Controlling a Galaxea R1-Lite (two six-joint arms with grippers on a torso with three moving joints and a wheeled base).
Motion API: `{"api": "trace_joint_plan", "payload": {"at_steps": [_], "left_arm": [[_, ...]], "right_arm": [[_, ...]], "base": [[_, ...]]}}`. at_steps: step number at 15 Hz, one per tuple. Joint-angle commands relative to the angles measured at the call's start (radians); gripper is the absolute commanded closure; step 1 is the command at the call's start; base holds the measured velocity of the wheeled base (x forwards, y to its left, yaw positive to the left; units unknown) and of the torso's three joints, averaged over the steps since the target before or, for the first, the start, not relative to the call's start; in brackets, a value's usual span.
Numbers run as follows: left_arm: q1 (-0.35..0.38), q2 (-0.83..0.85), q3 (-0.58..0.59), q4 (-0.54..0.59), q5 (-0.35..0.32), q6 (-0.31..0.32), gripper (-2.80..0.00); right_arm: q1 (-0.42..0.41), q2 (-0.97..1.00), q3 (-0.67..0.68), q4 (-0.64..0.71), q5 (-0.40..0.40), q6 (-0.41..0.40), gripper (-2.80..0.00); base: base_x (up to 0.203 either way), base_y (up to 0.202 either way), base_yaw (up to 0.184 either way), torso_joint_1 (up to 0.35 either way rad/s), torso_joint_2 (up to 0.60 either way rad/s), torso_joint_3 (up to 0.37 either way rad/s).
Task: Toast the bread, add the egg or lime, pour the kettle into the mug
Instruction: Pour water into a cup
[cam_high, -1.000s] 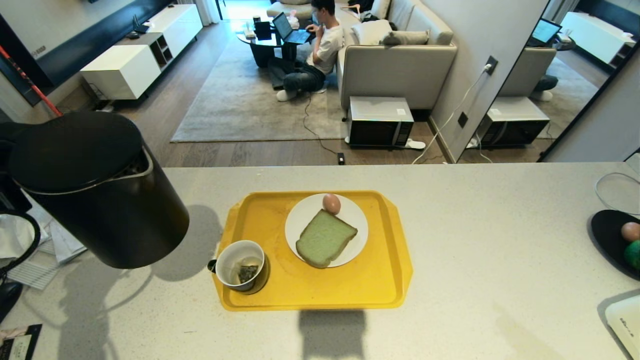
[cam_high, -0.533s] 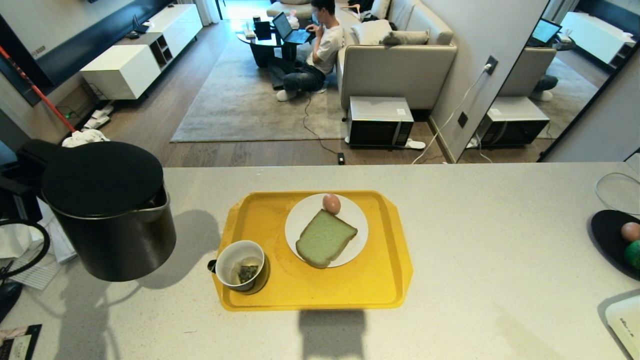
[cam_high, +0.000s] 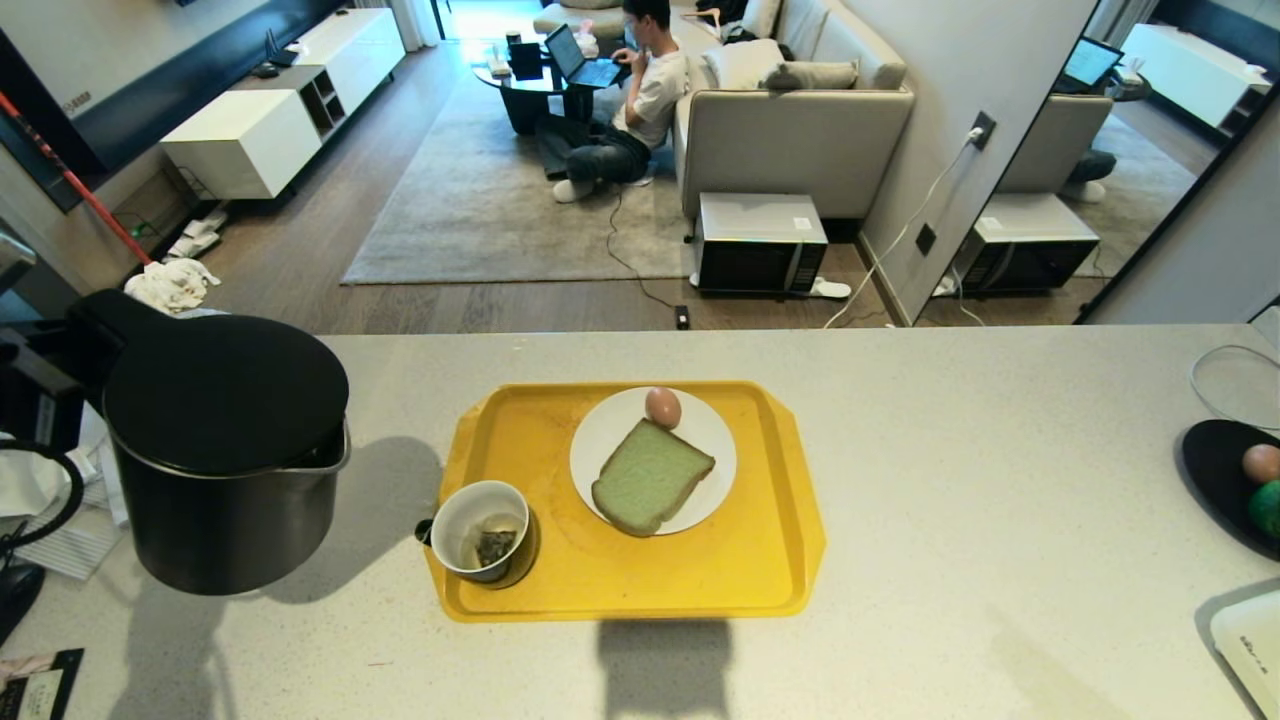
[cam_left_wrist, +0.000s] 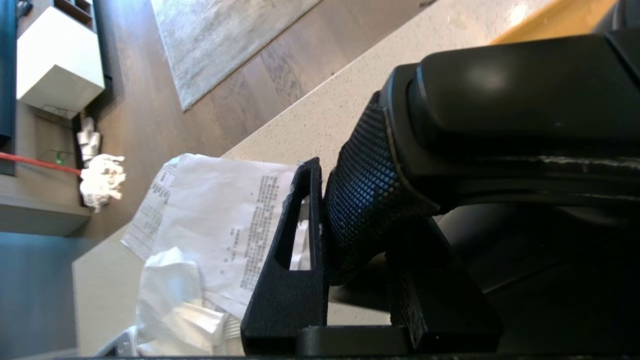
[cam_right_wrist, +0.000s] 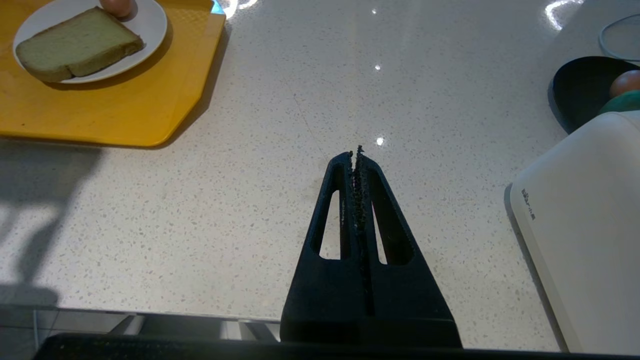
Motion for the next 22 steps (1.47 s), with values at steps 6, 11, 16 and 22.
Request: {"api": "trace_joint_plan", "payload": {"at_steps": [6,11,16,22], "left_arm": [[-0.113,0.012,-0.091,0.142,0.222,0.145,0.00],[-0.166,0.039,-0.130,0.165,0.321,0.216,0.00],[-0.289,0.062,-0.160,0.174,0.486,0.243,0.00],[-0.418,0.091,-0.250,0.272,0.665,0.301,0.00]], "right_arm": [[0.000,0.000,0.002,0.000,0.000,-0.001,0.00],[0.000,0.000,0.002,0.000,0.002,-0.001,0.00],[0.000,0.000,0.002,0.000,0.000,-0.001,0.00],[0.000,0.000,0.002,0.000,0.000,-0.001,0.00]], "base": [[0.000,0.000,0.000,0.000,0.00,0.000],[0.000,0.000,0.000,0.000,0.00,0.000],[0.000,0.000,0.000,0.000,0.00,0.000],[0.000,0.000,0.000,0.000,0.00,0.000]]}}
